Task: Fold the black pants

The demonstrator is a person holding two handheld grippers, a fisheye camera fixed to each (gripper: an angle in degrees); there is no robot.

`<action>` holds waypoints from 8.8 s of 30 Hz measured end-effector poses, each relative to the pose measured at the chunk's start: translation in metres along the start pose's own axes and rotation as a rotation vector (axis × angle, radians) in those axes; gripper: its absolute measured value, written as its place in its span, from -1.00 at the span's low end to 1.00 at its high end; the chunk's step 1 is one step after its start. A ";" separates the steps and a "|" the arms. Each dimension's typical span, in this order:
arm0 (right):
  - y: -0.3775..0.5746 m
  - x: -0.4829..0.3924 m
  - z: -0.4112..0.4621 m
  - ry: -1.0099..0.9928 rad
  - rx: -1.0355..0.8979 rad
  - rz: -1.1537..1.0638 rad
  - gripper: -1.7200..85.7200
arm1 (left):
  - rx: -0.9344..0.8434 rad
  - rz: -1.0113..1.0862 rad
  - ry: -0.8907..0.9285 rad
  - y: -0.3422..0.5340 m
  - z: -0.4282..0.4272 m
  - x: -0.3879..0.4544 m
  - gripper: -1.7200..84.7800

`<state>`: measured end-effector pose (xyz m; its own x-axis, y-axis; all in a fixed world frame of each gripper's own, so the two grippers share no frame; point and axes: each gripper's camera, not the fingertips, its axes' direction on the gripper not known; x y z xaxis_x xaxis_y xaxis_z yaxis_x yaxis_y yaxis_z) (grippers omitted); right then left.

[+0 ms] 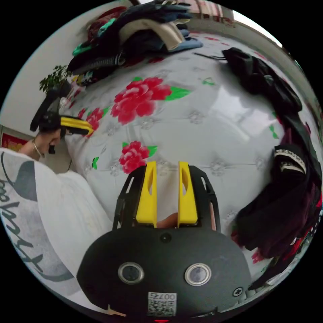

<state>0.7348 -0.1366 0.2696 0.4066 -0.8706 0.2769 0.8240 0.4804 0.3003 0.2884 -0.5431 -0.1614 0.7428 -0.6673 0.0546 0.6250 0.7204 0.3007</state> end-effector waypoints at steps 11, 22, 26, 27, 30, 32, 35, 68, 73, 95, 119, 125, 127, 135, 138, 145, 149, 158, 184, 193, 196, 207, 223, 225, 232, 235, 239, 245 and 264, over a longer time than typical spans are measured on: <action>-0.135 0.135 -0.118 0.184 0.287 0.100 -0.72 | -0.093 -0.080 0.030 -0.035 0.007 0.012 -0.85; -0.261 0.200 -0.056 0.155 0.012 0.130 -0.84 | -0.123 -0.130 0.006 -0.035 0.016 0.012 -0.85; -0.240 0.189 -0.076 0.076 0.087 0.159 -0.91 | -0.150 -0.115 0.035 -0.030 0.020 0.001 -0.85; -0.228 0.175 -0.087 0.015 0.122 0.132 -0.92 | -0.150 -0.108 0.041 -0.026 0.021 -0.002 -0.85; -0.184 0.107 -0.123 -0.167 0.244 0.003 -0.94 | -0.122 -0.095 0.053 -0.012 0.022 -0.010 -0.85; -0.155 0.046 -0.140 -0.269 0.265 -0.115 -0.94 | -0.087 -0.115 0.069 0.001 0.023 -0.017 -0.85; -0.104 -0.070 -0.153 -0.467 0.204 -0.303 -0.94 | 0.009 -0.230 0.126 0.031 0.023 -0.036 -0.90; -0.022 -0.100 -0.312 0.127 0.241 -0.052 -0.95 | 0.251 -0.225 0.074 0.259 -0.013 -0.137 -0.96; 0.103 -0.047 -0.471 0.203 0.592 0.125 -0.96 | 0.408 -0.417 0.125 0.326 -0.047 -0.193 -0.92; 0.166 0.023 -0.441 0.055 0.276 0.483 -0.76 | 0.174 -0.510 0.209 0.399 0.001 -0.116 -0.79; 0.131 0.005 -0.460 -0.164 0.088 0.393 -0.69 | 0.343 -0.477 0.218 0.480 -0.110 -0.114 -0.98; 0.111 -0.058 -0.418 0.206 -0.061 0.270 -0.78 | 0.340 -0.470 0.191 0.481 -0.119 -0.111 -0.98; 0.111 -0.058 -0.425 0.196 -0.097 0.230 -0.90 | 0.341 -0.478 0.198 0.483 -0.119 -0.112 -0.98; 0.177 -0.063 -0.647 -0.047 0.721 0.005 -0.96 | 0.373 -0.496 0.217 0.494 -0.124 -0.110 -0.98; 0.225 -0.070 -0.697 -0.005 0.810 -0.122 -0.96 | 0.371 -0.492 0.216 0.496 -0.120 -0.106 -0.98; 0.315 0.006 -0.611 -0.050 0.401 0.472 -0.88 | 0.250 -0.491 0.215 0.498 -0.081 -0.104 -0.98; 0.332 -0.006 -0.581 -0.094 0.424 0.549 -0.83 | 0.206 -0.519 0.235 0.499 -0.064 -0.111 -0.98; 0.210 -0.078 -0.517 0.057 0.232 0.217 -0.76 | 0.214 -0.505 0.252 0.497 -0.064 -0.125 -0.98; 0.320 -0.041 -0.537 0.515 0.104 0.203 -0.96 | 0.190 -0.410 0.377 0.501 -0.023 -0.112 -0.91; 0.348 0.011 -0.474 0.366 0.041 0.444 -0.96 | 0.227 -0.582 0.350 0.526 -0.011 -0.146 -0.82; 0.313 0.009 -0.481 0.278 0.191 0.384 -0.96 | 0.274 -0.669 0.425 0.521 0.002 -0.167 -0.79; 0.168 -0.062 -0.317 -0.143 -0.007 0.011 -0.94 | 0.180 -0.278 0.255 0.371 0.021 -0.074 -0.84; 0.161 -0.048 -0.217 -0.113 -0.181 -0.071 -0.97 | 0.384 -0.766 0.442 0.463 0.048 -0.186 -0.75; 0.158 -0.044 -0.212 -0.105 -0.186 -0.079 -0.97 | 0.361 -0.793 0.528 0.445 0.062 -0.197 -0.71; 0.146 -0.021 -0.194 -0.121 -0.183 -0.061 -0.97 | 0.309 -0.651 0.387 0.380 0.046 -0.186 -0.76; 0.140 -0.011 -0.187 -0.135 -0.185 -0.046 -0.97 | 0.294 -0.603 0.337 0.355 0.041 -0.178 -0.78; 0.132 -0.005 -0.180 -0.123 -0.191 -0.057 -0.97 | 0.289 -0.582 0.379 0.346 0.031 -0.191 -0.91; 0.118 0.006 -0.170 -0.127 -0.199 -0.058 -0.96 | 0.221 -0.503 0.093 0.376 -0.014 -0.221 -0.97; -0.112 0.125 -0.246 0.122 0.099 0.050 -0.86 | 0.341 -0.481 -0.040 0.225 -0.105 -0.291 -0.78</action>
<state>0.7900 -0.3259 0.0464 0.4961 -0.8488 0.1827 0.7612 0.5264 0.3789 0.2380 -0.1674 -0.2101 0.3810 -0.9154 -0.1300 0.7720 0.2376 0.5895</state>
